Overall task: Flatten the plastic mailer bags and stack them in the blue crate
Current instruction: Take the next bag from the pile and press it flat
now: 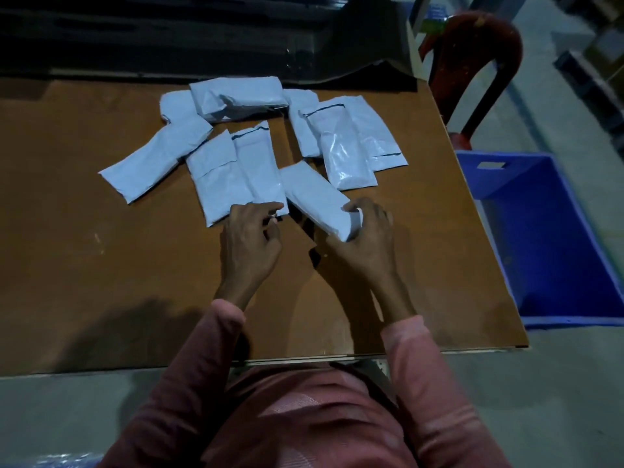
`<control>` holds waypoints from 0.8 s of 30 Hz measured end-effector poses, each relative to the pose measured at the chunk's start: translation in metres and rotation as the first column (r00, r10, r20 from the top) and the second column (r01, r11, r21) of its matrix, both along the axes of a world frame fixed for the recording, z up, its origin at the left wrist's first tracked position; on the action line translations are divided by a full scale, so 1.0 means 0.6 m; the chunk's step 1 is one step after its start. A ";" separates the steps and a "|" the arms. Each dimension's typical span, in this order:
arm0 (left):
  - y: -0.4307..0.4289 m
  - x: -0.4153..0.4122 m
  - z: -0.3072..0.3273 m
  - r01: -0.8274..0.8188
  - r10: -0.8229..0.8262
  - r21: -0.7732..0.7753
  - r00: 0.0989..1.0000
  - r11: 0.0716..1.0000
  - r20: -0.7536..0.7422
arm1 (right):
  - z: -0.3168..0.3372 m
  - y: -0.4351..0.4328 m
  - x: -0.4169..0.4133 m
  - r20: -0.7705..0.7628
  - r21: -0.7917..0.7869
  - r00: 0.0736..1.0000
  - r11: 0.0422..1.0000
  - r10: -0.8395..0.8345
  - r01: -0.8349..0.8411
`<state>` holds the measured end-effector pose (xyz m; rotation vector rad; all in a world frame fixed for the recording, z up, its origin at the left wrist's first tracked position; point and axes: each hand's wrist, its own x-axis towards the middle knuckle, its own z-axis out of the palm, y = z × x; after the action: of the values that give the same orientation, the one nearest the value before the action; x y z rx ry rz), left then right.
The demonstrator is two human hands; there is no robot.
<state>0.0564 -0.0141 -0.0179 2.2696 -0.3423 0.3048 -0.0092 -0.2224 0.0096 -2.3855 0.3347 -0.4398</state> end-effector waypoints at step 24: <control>-0.149 -0.057 -0.006 0.172 -0.162 0.512 0.985 0.842 -0.066 | -0.047 -0.056 0.001 -0.153 -0.360 0.988 0.929 0.027 -0.082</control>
<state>0.0219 -0.1035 -0.0215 2.7425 -0.6763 0.1019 -0.0084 -0.2561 -0.0184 -2.7934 0.2683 -0.3235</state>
